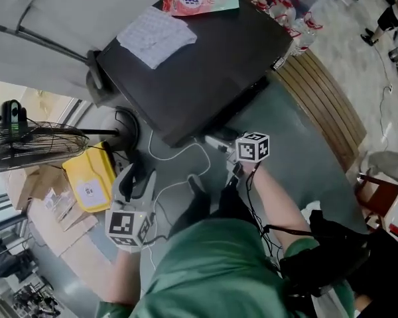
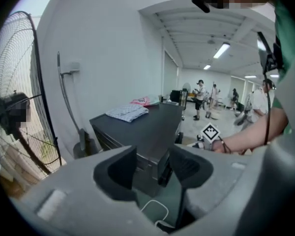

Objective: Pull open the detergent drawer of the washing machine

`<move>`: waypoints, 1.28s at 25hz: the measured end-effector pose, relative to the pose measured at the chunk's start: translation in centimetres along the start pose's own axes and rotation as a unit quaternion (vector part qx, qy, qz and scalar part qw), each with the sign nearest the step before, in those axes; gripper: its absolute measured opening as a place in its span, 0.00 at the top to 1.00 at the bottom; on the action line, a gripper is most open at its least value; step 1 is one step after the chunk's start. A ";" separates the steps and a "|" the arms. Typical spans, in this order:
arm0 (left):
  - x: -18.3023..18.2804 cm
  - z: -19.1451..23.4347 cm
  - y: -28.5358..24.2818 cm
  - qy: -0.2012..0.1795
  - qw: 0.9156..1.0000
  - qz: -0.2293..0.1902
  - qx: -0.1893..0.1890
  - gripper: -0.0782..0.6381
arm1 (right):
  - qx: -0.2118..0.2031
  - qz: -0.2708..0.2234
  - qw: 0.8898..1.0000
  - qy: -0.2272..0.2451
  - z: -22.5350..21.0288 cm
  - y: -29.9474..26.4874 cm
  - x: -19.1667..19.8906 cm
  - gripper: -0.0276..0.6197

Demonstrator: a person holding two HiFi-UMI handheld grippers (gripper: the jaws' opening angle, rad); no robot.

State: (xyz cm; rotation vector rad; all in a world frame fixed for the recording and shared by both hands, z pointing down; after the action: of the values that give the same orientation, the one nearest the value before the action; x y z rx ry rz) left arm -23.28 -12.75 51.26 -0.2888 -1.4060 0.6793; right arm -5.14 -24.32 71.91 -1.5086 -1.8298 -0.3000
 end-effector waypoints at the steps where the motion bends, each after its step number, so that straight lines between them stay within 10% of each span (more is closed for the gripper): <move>1: 0.2 0.2 0.0 0.002 1.000 0.002 -0.008 0.60 | -0.005 0.006 1.000 -0.001 -0.4 -0.4 0.3 0.52; 17: -0.6 2.1 -0.2 0.041 0.998 -0.009 -0.051 0.61 | -0.116 -0.060 0.989 -0.066 -2.1 -3.3 -0.7 0.52; 32: 1.4 0.9 1.7 0.057 0.997 0.014 -0.054 0.62 | -0.211 -0.151 0.956 -0.139 -1.7 -3.8 -0.6 0.52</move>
State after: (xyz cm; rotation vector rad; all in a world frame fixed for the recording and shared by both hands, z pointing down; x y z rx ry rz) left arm -24.54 -10.76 51.51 -0.4263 -1.3338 0.6026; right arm -7.97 -26.90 73.69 -1.6091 -2.3379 -0.6923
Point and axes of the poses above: the fingertips, and each gripper's own axes: y backward along the fingers, z to its left, x out of its underside, the point moved 3 cm from there along y, backward along the fingers, and after that the axes turned 11 degrees about y, right-handed, at the moved point
